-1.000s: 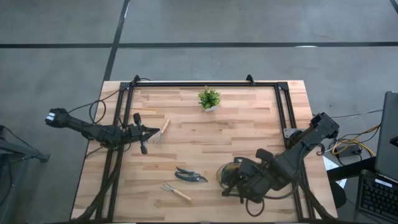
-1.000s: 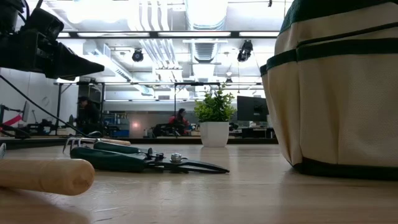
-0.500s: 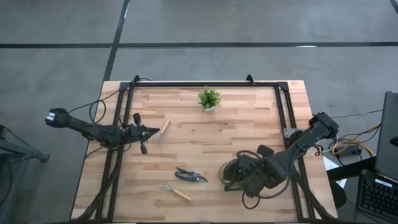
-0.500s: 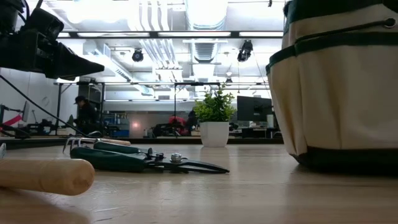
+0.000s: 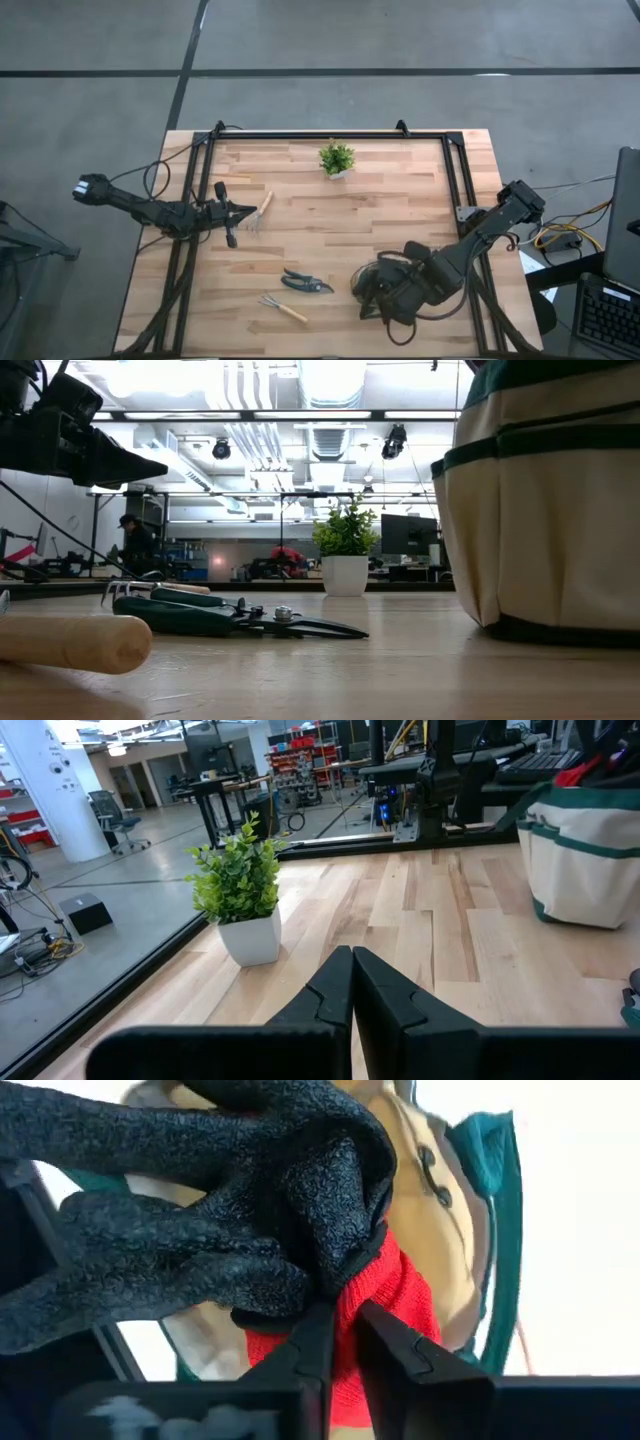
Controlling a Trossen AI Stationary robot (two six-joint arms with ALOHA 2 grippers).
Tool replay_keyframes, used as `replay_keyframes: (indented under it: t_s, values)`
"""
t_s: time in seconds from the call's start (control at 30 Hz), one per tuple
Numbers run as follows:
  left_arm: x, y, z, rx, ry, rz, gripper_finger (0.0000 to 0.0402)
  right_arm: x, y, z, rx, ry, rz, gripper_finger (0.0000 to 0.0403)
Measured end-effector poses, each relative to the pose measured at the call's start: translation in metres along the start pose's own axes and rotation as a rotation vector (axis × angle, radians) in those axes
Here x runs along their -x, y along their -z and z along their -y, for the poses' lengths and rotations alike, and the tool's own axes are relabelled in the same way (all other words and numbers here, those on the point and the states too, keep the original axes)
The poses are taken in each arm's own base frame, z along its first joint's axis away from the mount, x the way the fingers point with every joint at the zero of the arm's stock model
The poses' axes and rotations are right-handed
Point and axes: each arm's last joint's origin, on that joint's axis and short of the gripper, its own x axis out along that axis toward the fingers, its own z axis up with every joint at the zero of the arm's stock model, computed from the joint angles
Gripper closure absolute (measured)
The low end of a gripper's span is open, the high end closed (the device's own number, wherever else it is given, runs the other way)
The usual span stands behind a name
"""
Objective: Pick & Place Garden tools in Gardening bag
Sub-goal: Put the black red gloves into the gardening bag, then move the gardening bag to the middle of the table
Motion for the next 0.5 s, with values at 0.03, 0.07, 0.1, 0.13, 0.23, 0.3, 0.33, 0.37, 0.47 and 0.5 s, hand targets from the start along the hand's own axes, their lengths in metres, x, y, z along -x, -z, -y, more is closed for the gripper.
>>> replay_keyframes:
  t_s: [0.03,0.07,0.1,0.13,0.23,0.3,0.33,0.37,0.47,0.5]
  values:
    - [0.0,0.0,0.0,0.0,0.0,0.0,0.039,-0.0007,0.0007,0.001,-0.005,0.011,-0.006,0.036]
    - [0.0,0.0,0.0,0.0,0.0,0.0,0.039,-0.0013,0.0016,0.0023,-0.018,0.025,-0.014,0.035]
    - [0.0,0.0,0.0,0.0,0.0,0.0,0.039,-0.0023,0.0028,0.0042,-0.027,0.045,-0.024,0.034]
    - [0.0,0.0,0.0,0.0,0.0,0.0,0.039,-0.0036,0.0042,0.0061,-0.036,0.065,-0.035,0.033]
    - [0.0,0.0,0.0,0.0,0.0,0.0,0.039,-0.0064,0.0071,0.0099,-0.054,0.105,-0.061,0.0302]
    - [0.0,0.0,0.0,0.0,0.0,0.0,0.039,-0.0061,0.008,0.0109,-0.055,0.112,-0.073,0.0285]
    - [0.0,0.0,0.0,0.0,0.0,0.0,0.039,-0.0061,0.0079,0.0106,-0.049,0.106,-0.075,0.0278]
    - [0.0,0.0,0.0,0.0,0.0,0.0,0.039,-0.0061,0.0078,0.01,-0.038,0.097,-0.078,0.0269]
    - [0.0,0.0,0.0,0.0,0.0,0.0,0.039,-0.0041,0.007,0.0092,-0.002,0.086,-0.076,0.0248]
    - [0.0,0.0,0.0,0.0,0.0,0.0,0.039,-0.0027,0.0063,0.0091,0.01,0.084,-0.068,0.0242]
